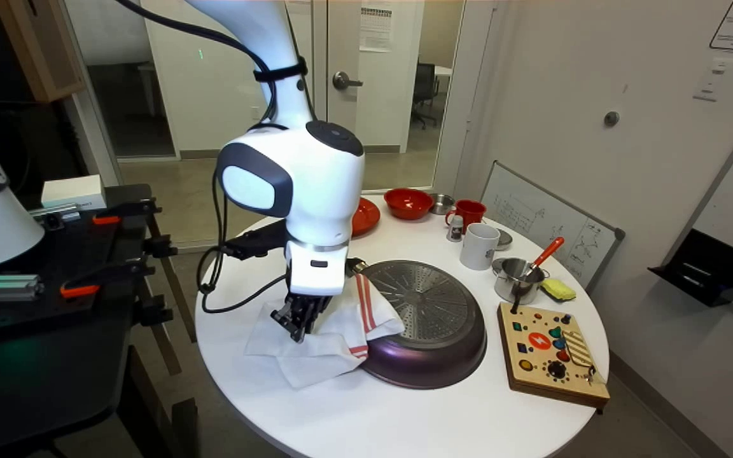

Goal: Unfold the towel

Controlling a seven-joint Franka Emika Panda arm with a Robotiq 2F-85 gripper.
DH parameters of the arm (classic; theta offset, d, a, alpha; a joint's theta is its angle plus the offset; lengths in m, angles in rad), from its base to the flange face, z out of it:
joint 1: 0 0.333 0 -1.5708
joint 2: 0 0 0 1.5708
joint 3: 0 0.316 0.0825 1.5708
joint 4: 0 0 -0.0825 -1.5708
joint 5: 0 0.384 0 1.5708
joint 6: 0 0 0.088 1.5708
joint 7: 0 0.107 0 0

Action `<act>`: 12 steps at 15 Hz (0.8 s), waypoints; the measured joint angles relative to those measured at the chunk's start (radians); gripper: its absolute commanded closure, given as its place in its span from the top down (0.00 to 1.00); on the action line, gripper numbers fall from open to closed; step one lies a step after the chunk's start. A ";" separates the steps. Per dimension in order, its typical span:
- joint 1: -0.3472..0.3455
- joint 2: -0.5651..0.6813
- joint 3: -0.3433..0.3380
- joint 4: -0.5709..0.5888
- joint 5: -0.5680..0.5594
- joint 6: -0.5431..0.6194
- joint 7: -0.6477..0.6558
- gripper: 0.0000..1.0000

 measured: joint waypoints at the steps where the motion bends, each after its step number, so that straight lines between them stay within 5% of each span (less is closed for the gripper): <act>1: 0.000 0.002 0.000 0.000 0.000 -0.003 -0.002 0.00; 6: 0.057 -0.006 -0.040 0.001 -0.013 -0.031 -0.001 0.05; 12: 0.208 -0.053 -0.143 -0.030 -0.071 -0.034 0.023 0.03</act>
